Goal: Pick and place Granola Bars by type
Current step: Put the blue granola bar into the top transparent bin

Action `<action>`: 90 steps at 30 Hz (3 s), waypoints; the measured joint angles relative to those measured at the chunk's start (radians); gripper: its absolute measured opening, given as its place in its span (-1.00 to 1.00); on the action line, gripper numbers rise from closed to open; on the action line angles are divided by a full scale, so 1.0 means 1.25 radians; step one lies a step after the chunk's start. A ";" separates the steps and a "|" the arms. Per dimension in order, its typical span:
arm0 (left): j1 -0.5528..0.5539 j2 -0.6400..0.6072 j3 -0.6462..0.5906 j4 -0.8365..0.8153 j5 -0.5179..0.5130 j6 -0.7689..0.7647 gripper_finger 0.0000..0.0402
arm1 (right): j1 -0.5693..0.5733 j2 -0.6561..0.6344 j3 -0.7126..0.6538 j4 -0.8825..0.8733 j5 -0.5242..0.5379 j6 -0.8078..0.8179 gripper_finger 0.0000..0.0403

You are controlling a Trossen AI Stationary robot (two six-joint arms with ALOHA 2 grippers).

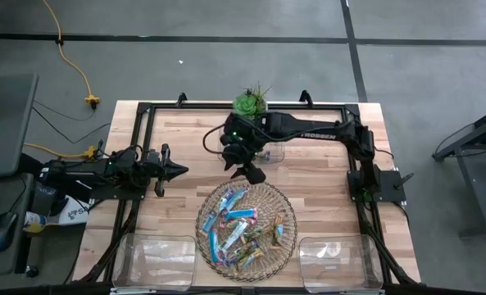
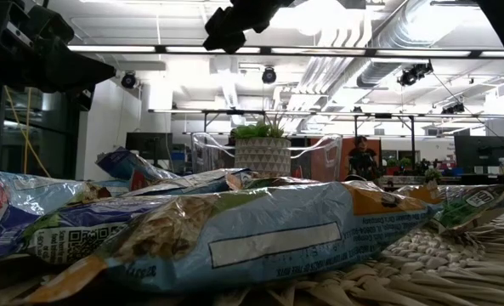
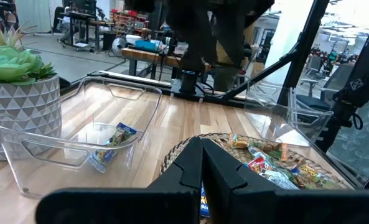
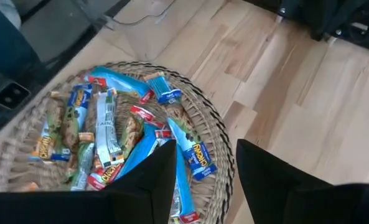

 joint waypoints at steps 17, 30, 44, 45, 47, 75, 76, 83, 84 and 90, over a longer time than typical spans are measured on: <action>0.000 0.000 0.000 0.000 0.000 0.000 -1.00 | 0.054 0.007 0.000 0.033 0.038 -0.082 -0.24; 0.000 0.000 0.000 0.000 0.000 0.000 -1.00 | 0.060 0.099 -0.001 0.035 -0.033 -0.075 -0.24; 0.000 0.000 0.000 0.000 0.001 0.000 -1.00 | 0.062 0.185 -0.001 0.082 -0.049 -0.071 0.02; 0.000 0.000 0.000 0.000 0.001 0.000 -1.00 | 0.063 0.186 0.000 0.092 -0.036 -0.072 0.07; 0.000 0.000 0.000 0.000 0.001 0.000 -1.00 | 0.065 0.188 0.000 0.103 -0.010 -0.079 0.14; 0.000 0.000 0.000 0.000 0.001 0.000 -1.00 | 0.108 0.280 0.000 0.227 0.018 -0.125 0.21; 0.000 0.000 0.000 0.000 0.001 0.000 -1.00 | 0.108 0.280 -0.001 0.224 0.018 -0.123 0.21; 0.000 0.000 0.000 0.000 0.001 0.000 -1.00 | 0.107 0.298 0.000 0.233 0.019 -0.123 0.21; 0.000 0.000 0.000 0.000 0.001 0.000 -1.00 | 0.107 0.298 0.000 0.234 0.019 -0.123 0.21; 0.000 0.000 0.000 0.000 0.001 0.000 -1.00 | 0.107 0.298 0.000 0.233 0.027 -0.123 0.21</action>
